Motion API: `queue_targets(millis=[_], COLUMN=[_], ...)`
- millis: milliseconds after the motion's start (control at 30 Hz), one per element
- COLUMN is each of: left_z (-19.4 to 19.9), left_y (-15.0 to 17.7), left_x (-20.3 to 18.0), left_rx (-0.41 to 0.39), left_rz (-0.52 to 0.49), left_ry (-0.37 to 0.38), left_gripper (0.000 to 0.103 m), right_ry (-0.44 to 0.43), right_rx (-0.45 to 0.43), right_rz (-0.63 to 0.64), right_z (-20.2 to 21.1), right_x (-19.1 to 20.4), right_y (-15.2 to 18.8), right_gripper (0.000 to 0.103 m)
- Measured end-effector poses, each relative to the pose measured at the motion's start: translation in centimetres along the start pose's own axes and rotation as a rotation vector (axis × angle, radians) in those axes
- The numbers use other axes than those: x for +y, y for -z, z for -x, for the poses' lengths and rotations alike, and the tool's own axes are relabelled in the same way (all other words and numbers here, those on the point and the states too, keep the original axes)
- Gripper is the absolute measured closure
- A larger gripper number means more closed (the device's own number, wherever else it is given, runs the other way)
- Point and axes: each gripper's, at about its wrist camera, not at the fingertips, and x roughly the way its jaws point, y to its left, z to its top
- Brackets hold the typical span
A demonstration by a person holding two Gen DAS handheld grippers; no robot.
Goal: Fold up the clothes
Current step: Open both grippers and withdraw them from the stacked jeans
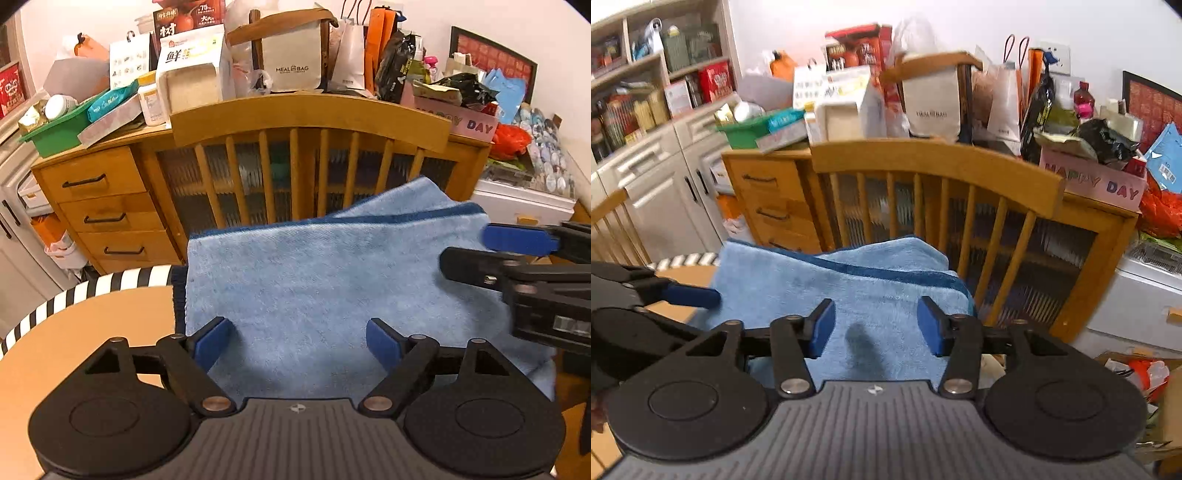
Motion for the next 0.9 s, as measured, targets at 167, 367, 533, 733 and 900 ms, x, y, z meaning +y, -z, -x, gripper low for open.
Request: queue_targets(millis=[167, 367, 533, 733, 900], left_z=[4.5, 10.5, 13.7, 15.5, 16.1], left_y=[2.2, 6.4, 10.0, 11.2, 11.3], left_x=[-0.7, -2.1, -3.3, -3.8, -4.1], left_rx=[0.023, -0.001, 0.004, -0.016, -0.014], left_rz=[0.029, 0.069, 0.045, 0.069, 0.073], left_ry=[0.021, 0.072, 0.084, 0.097, 0.122], left_gripper=[0.002, 0.000, 0.000, 0.000, 0.000], right_ry=[0.024, -0.015, -0.035, -0.032, -0.053], right_rx=[-0.080, -0.058, 0.085, 0.110, 0.082], right_rz=[-0.027, -0.138, -0.063, 0.047, -0.002], right_z=[8.2, 16.3, 18.2, 19.0, 19.7], right_x=[1.4, 2.8, 5.5, 8.0, 8.2], right_y=[2.5, 9.6, 14.7, 15.4, 14.7], right_gripper=[0.010, 0.004, 0.004, 0.004, 0.003])
